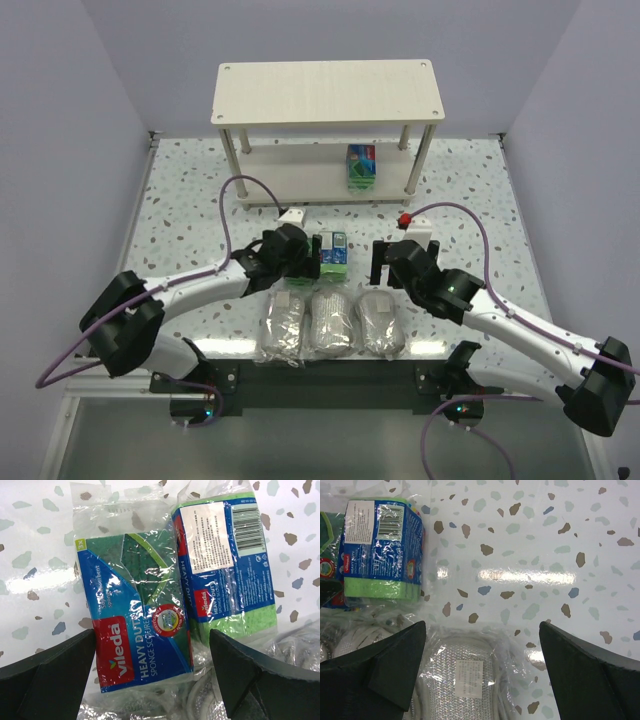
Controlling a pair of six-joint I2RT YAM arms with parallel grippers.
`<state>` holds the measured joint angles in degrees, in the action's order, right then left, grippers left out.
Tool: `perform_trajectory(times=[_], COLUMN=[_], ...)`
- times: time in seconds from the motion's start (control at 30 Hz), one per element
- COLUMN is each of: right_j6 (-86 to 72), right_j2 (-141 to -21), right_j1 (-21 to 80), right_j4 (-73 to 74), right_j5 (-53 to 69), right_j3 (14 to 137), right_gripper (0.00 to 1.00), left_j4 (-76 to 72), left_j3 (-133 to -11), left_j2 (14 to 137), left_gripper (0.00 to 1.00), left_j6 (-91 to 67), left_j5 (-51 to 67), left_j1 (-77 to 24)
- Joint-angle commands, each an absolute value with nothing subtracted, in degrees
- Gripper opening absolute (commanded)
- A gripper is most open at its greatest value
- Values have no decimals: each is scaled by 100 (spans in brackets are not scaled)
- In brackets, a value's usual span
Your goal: Place and organize the cleaning sponges onto the shelf
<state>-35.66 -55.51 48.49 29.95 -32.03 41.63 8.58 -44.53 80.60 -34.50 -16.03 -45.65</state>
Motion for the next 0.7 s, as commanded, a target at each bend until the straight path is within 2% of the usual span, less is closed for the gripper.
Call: perform_trajectory(times=[0.0,0.27,0.43,0.67], right_j6=[-3683,-3753,-3771,-3779], right_j2=[-5546,-5449,-5449,-5537], right_j1=[4878,4887,4887,4887], right_j4=[3023,3067,3032,2953], right_j5=[-3357,-3419,-3410,-3384], right_j3=[4140,3982,3911,3911], right_gripper=[99,99,99,99], left_j4=[868,817,712,414], left_j3=[-4789,-4667,-4334,-4131], left_j2=[8375,8403,7806,7822], left_gripper=[100,98,95,91], left_j6=[-3559,-3700,-3727,-3578], left_j5=[-2012,-2258,-2417,-2005], left_j1=[-4614,-4623,-4623,-4623])
